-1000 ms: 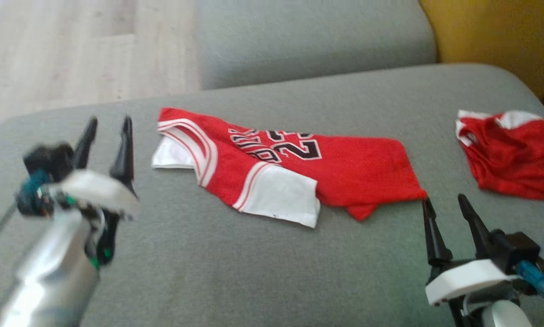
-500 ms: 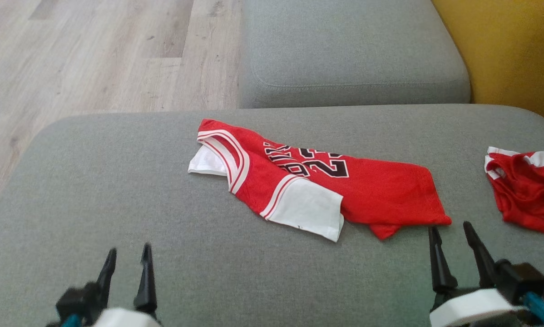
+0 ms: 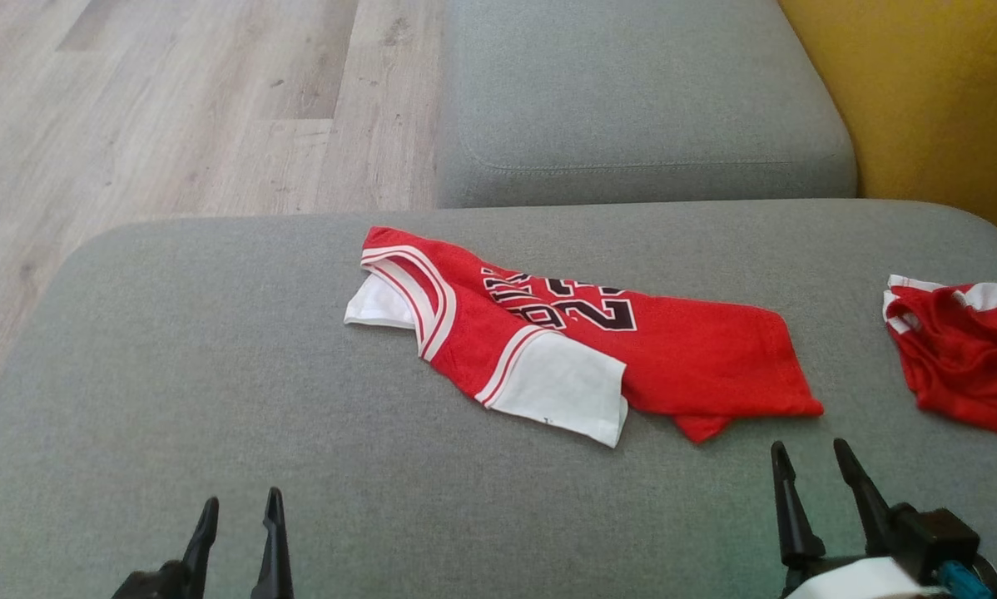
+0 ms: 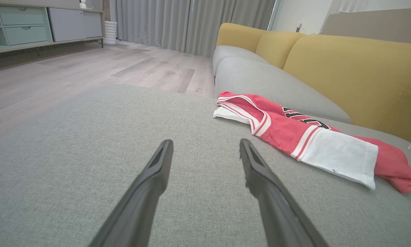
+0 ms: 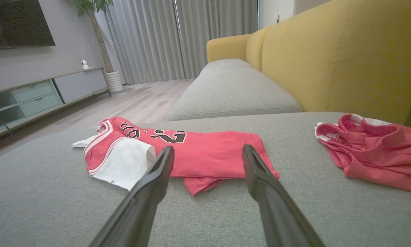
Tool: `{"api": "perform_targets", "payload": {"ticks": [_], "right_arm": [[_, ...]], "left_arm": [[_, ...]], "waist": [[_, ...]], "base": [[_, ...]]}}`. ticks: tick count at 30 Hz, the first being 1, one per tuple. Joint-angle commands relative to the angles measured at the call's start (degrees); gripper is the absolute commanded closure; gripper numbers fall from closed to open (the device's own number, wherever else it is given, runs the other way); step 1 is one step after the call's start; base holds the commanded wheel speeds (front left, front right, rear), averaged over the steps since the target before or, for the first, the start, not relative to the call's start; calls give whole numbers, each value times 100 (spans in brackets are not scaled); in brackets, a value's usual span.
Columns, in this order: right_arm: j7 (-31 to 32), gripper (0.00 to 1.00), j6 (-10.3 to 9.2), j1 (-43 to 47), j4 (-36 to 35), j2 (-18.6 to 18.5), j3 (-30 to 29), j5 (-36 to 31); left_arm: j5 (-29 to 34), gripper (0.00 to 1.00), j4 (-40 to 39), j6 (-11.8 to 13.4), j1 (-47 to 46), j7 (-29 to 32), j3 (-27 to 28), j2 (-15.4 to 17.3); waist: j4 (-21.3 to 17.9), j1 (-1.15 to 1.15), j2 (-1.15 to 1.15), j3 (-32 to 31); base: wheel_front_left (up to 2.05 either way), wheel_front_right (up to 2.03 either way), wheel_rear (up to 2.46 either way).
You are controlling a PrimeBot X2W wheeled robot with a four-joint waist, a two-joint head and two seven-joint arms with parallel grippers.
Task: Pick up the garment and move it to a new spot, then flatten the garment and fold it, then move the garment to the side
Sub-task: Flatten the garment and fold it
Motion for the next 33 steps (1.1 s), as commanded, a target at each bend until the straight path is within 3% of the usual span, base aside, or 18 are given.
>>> {"api": "perform_targets", "payload": {"ticks": [1, 22, 28, 33], "right_arm": [[-65, 0, 37, -261, -159, -38, 145, -36], [-22, 0, 37, -400, -119, -38, 155, -103], [57, 0, 37, -578, -262, -38, 166, -223], [148, 0, 37, -682, -364, -38, 255, -290]], "left_arm": [[38, 0, -145, -17, -258, -62, 228, 99], [57, 0, -195, -40, -444, 56, 71, 28], [157, 0, -23, -277, -1005, 464, -424, -331], [166, 0, 612, -471, -1721, 1013, -807, -777]], "waist": [[-2, 0, 0, 1], [-172, 0, 0, 235], [-360, 0, 0, 478], [-572, 0, 0, 687]], "base": [[0, 0, 0], [0, 0, 0], [0, 0, 0], [0, 0, 0]]}}
